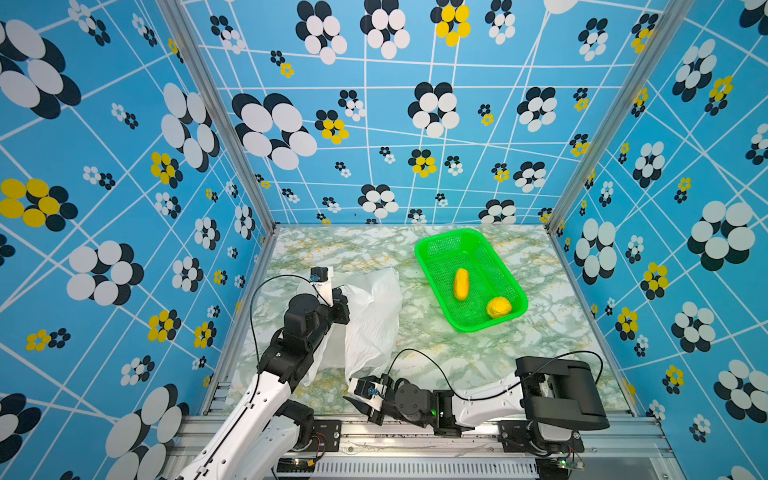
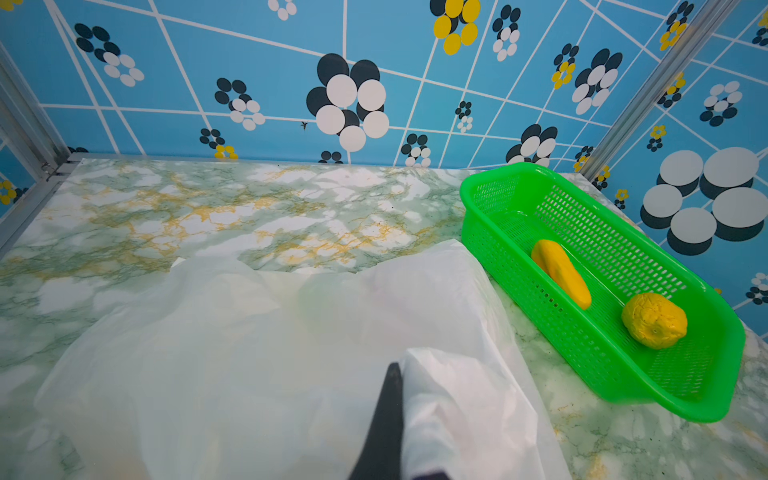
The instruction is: Untie the knot of the plastic bag and take out the fruit
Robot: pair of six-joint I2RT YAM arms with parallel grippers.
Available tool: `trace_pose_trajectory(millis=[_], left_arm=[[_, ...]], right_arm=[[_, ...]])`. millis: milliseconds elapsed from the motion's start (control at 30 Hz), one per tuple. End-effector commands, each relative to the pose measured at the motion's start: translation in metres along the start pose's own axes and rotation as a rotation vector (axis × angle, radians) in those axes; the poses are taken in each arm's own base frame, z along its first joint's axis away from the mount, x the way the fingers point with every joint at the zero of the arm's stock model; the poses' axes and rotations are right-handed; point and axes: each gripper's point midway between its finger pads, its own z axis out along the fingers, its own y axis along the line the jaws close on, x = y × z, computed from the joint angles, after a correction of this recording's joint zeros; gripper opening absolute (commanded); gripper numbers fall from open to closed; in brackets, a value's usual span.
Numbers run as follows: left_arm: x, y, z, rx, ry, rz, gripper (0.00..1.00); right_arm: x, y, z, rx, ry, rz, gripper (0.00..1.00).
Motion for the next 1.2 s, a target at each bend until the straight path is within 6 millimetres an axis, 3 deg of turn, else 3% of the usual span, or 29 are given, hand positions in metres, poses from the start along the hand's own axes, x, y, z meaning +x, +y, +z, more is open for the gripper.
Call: trace_pose_trajectory(millis=[0,100,267,333,400,533,633,800,867,1033,1100,1167], left_arm=[[-0.002,-0.004,-0.003,0.013,-0.015,0.019,0.0],[-0.002,-0.003,-0.003,0.008,-0.017,0.019,0.0],[-0.003,0.0,-0.005,-0.01,-0.027,0.018,0.0],[-0.004,0.002,-0.006,-0.016,-0.035,0.018,0.0],[-0.005,0.001,-0.007,-0.014,-0.042,0.019,0.0],[-0.005,0.001,-0.006,-0.015,-0.041,0.02,0.0],[-0.004,0.001,-0.004,-0.014,-0.035,0.021,0.0],[-0.003,0.0,-0.003,-0.01,-0.024,0.022,0.0],[-0.003,0.0,-0.003,-0.009,-0.025,0.021,0.0],[-0.003,0.0,-0.005,-0.012,-0.027,0.021,0.0],[-0.003,0.001,-0.006,-0.016,-0.03,0.021,0.0],[-0.003,0.001,-0.006,-0.017,-0.029,0.02,0.0]], right_arm=[[0.005,-0.068,-0.009,0.254,0.003,0.093,0.39],[0.027,-0.122,-0.015,0.455,0.109,0.13,0.29],[0.035,-0.186,-0.04,0.635,0.13,0.177,0.26],[0.035,-0.204,-0.048,0.667,0.132,0.204,0.22],[0.027,-0.211,-0.055,0.675,0.113,0.199,0.22],[0.015,-0.197,-0.067,0.57,0.057,0.186,0.33],[0.011,-0.2,-0.091,0.586,0.027,0.201,0.41],[-0.003,-0.198,-0.134,0.568,-0.02,0.21,0.77],[-0.018,-0.18,-0.14,0.436,-0.042,0.193,0.78],[-0.067,-0.105,-0.153,0.075,-0.11,0.091,0.66],[-0.075,-0.082,-0.147,0.015,-0.097,0.046,0.61],[-0.074,-0.063,-0.128,-0.042,-0.044,0.035,0.55]])
